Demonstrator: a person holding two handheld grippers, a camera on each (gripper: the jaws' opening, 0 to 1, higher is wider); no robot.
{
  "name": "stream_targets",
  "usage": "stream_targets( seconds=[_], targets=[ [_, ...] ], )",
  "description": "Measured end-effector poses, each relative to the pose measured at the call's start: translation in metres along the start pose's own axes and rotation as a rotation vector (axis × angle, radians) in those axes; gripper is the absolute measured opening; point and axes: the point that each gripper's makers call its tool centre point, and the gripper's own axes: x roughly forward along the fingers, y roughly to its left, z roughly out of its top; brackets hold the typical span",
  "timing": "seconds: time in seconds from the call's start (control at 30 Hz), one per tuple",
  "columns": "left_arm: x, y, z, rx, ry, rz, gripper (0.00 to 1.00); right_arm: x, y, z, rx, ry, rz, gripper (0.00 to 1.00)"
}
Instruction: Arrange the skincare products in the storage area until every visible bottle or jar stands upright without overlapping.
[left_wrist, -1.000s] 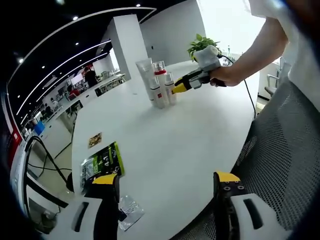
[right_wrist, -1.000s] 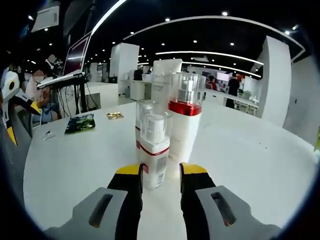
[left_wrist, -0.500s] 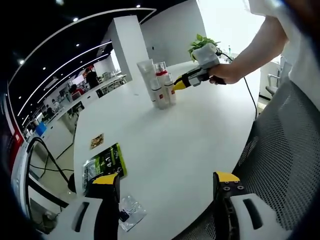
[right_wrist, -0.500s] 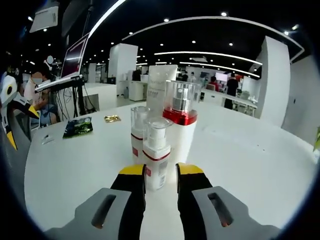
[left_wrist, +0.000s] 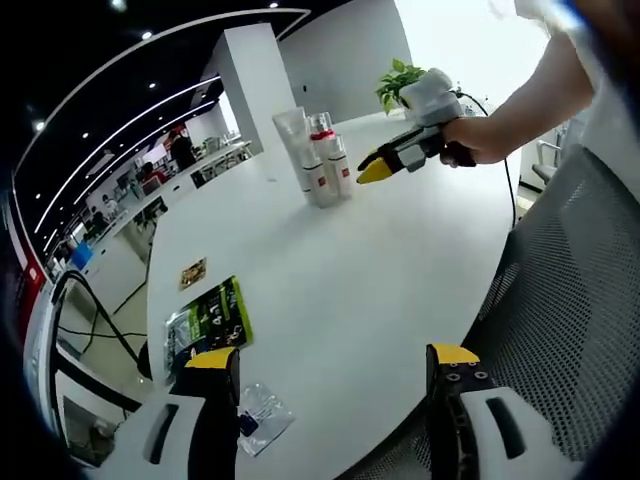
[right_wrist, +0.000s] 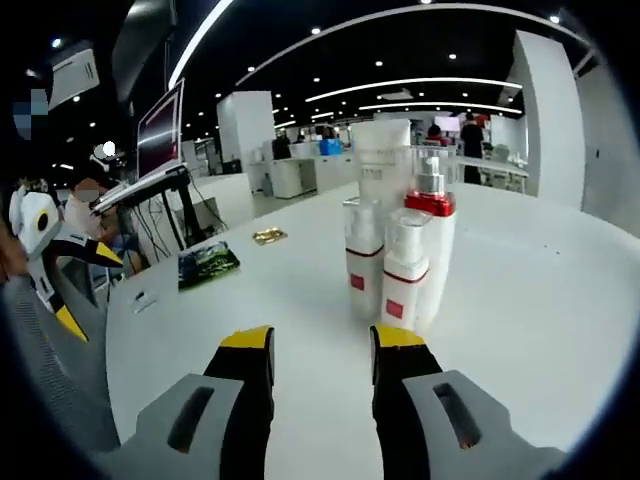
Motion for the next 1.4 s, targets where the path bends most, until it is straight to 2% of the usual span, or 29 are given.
stream_targets(
  seconds=[0.17,0.3,0.37,0.47,0.63,0.77,0.9,1.03,1.2,1.37,1.4],
  targets=[
    [0.000,-0.001,-0.001,0.001,0.006,-0.007,0.78,0.009,0.019,0.007,0.044,0.001,0.025,0.38],
    [0.000,-0.001,-0.002,-0.008,0.011,-0.004,0.78,0.010,0.041,0.027,0.063,-0.012,0.047,0.43],
    [0.001,-0.003,-0.003,-0.011,0.023,-0.014,0.78,0.007,0.047,0.038,0.070,-0.044,0.047,0.45],
    [0.001,-0.005,-0.004,-0.012,0.030,-0.022,0.78,0.005,0.058,0.043,0.077,-0.034,0.055,0.47],
    [0.001,-0.011,-0.003,-0.002,0.028,-0.040,0.78,-0.005,0.081,0.063,0.036,-0.030,0.100,0.50],
    [0.001,-0.011,-0.002,-0.008,0.019,-0.043,0.77,0.000,0.092,0.077,-0.003,-0.017,0.128,0.56],
    [-0.001,-0.010,0.001,-0.015,0.004,-0.039,0.75,0.014,0.101,0.099,-0.069,-0.003,0.146,0.60],
    [-0.003,-0.008,0.005,-0.013,-0.017,-0.028,0.72,0.036,0.114,0.120,-0.094,-0.004,0.175,0.66],
    [-0.005,-0.004,0.009,-0.022,-0.038,-0.008,0.70,0.065,0.127,0.128,-0.148,0.052,0.199,0.73],
    [-0.006,-0.003,0.006,-0.023,-0.024,-0.006,0.65,0.102,0.143,0.123,-0.233,0.179,0.221,0.77],
    [-0.006,-0.003,0.006,-0.029,-0.024,-0.006,0.64,0.108,0.147,0.124,-0.238,0.179,0.227,0.78]
  ],
)
